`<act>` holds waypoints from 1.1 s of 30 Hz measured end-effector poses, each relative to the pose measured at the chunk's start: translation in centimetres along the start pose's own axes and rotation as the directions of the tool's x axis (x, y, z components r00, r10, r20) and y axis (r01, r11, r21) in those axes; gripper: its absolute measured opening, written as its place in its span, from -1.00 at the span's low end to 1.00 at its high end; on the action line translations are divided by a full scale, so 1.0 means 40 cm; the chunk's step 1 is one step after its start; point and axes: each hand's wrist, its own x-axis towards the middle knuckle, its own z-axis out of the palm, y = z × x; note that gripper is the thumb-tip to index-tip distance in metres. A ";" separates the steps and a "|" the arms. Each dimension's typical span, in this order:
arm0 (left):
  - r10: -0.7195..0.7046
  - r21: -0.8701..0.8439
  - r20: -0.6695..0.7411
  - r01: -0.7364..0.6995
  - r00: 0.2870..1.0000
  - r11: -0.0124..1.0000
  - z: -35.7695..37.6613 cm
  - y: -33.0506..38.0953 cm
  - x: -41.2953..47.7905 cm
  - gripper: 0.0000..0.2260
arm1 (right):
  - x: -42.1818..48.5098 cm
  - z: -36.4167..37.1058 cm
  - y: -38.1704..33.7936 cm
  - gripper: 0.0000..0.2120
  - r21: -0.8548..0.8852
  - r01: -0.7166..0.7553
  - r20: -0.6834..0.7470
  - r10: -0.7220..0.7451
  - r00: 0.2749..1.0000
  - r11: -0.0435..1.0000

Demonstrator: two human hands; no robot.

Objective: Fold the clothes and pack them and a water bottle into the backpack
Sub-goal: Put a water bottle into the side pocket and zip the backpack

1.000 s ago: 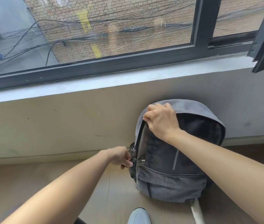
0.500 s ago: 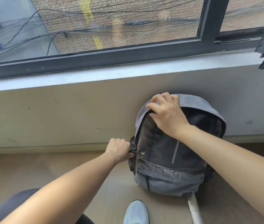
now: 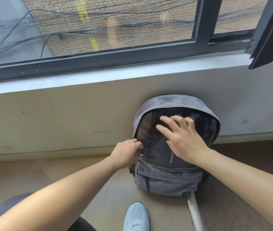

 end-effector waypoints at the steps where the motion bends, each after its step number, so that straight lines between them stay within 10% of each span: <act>1: -0.064 -0.030 0.059 0.066 0.996 0.997 0.007 0.010 0.001 -0.76 | 0.003 -0.012 0.009 -0.27 0.010 -0.077 -0.031 0.077 0.997 0.997; 7: -0.287 -0.216 0.351 0.376 0.891 0.901 0.033 0.019 0.027 -0.81 | 0.028 -0.042 0.102 -0.02 0.096 -0.364 0.023 0.364 0.931 0.926; 11: -0.330 -0.498 0.486 0.567 0.809 0.657 0.027 0.008 0.040 -0.67 | 0.031 -0.042 0.117 -0.20 0.146 -0.390 0.111 0.377 0.920 0.909; 17: -0.356 -0.486 0.631 0.709 0.689 0.511 0.010 0.002 0.033 -0.68 | 0.042 -0.046 0.120 -0.40 0.227 -0.422 0.159 0.394 0.905 0.878; 33: -0.360 -0.443 0.506 0.594 0.784 0.672 -0.026 -0.025 0.044 -0.83 | 0.034 -0.032 0.137 -0.77 0.195 -0.411 0.144 0.389 0.910 0.890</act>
